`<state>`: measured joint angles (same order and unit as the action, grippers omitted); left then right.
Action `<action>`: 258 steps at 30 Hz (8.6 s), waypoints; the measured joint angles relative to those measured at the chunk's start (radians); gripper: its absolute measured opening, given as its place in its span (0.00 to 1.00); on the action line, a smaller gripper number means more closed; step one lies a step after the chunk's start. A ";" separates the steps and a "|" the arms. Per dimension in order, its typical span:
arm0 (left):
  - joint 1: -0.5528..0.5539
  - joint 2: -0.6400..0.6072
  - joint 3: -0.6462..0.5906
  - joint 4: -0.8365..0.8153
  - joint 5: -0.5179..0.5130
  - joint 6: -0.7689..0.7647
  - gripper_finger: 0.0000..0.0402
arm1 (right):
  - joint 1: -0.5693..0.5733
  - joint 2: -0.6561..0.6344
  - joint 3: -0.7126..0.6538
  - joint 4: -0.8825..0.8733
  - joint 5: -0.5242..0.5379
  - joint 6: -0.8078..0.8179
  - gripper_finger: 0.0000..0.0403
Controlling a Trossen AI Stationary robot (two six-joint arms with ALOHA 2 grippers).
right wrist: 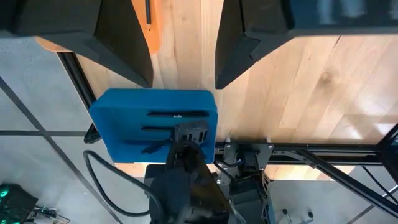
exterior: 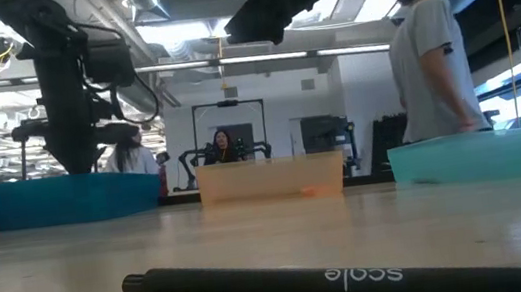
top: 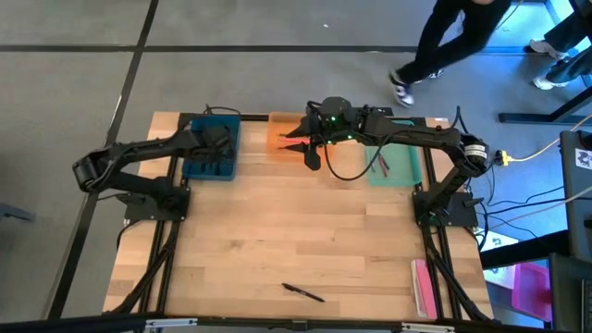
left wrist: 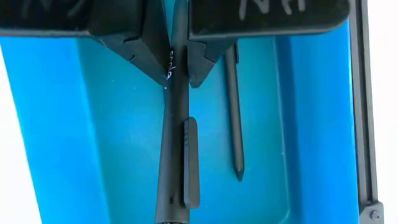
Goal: Sort crayons/erasers/pens/pencils in bins
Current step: Put the black pen into the blue bin
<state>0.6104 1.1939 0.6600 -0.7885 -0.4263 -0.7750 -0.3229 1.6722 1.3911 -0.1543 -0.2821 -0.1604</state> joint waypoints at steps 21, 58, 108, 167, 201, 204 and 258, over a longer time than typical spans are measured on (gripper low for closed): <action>0.005 0.109 -0.001 0.057 -0.007 -0.002 0.21 | 0.000 0.001 0.000 0.000 0.000 0.002 0.44; -1.095 -0.105 0.230 0.379 0.209 0.471 0.25 | 0.652 -0.133 0.000 -0.615 0.447 0.345 0.37; -1.217 0.831 0.399 1.135 0.230 0.588 0.25 | 0.696 -0.238 0.000 -0.709 0.447 0.471 0.37; -1.218 0.833 0.439 0.870 0.208 0.366 0.01 | 0.695 -0.238 0.000 -0.711 0.449 0.474 0.37; -1.053 0.275 0.435 0.163 -0.244 -0.240 0.01 | 0.733 -0.446 0.000 -0.756 0.589 0.387 0.37; -1.001 0.202 0.437 0.004 -0.301 -0.328 0.01 | 0.733 -0.445 0.000 -0.756 0.640 0.387 0.37; -0.052 0.056 0.083 -0.181 -0.033 -0.017 0.20 | 0.732 -0.441 0.000 -0.755 1.044 0.576 0.37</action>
<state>0.5583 1.2499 0.7429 -0.9691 -0.4588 -0.7919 0.4091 1.2316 1.3907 -0.9089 0.7617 0.4154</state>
